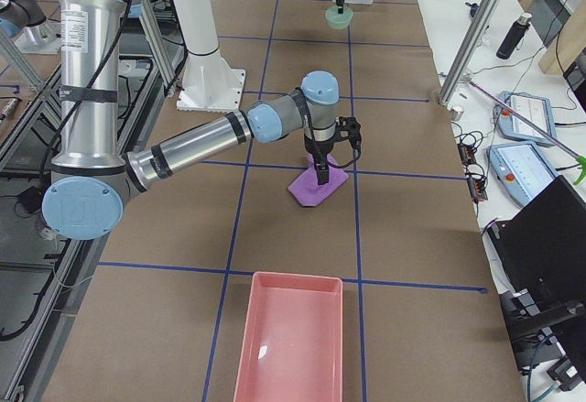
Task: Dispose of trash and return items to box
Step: 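Lift the green bowl with the left gripper and carry it over the clear bin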
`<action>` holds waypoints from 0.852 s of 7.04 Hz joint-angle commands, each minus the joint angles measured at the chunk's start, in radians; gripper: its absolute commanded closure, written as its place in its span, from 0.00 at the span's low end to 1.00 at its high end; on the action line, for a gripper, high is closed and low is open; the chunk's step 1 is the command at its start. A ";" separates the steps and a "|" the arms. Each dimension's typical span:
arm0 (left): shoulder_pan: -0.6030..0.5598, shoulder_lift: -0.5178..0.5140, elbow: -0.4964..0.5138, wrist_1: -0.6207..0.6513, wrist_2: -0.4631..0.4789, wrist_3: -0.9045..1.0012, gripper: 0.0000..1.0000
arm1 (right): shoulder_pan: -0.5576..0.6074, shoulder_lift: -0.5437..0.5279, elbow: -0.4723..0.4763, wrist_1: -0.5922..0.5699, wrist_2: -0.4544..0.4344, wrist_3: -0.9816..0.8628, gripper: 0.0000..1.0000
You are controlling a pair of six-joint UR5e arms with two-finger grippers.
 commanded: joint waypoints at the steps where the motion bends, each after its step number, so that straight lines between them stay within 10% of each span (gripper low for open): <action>1: -0.264 0.033 0.117 0.124 -0.056 0.433 1.00 | 0.000 0.002 -0.002 0.000 0.000 0.000 0.00; 4: -0.483 -0.083 0.558 0.072 -0.069 0.736 1.00 | -0.003 0.002 -0.004 0.000 -0.022 0.000 0.00; 6: -0.489 -0.107 0.830 -0.247 -0.041 0.586 1.00 | -0.003 0.002 -0.004 0.000 -0.026 0.000 0.00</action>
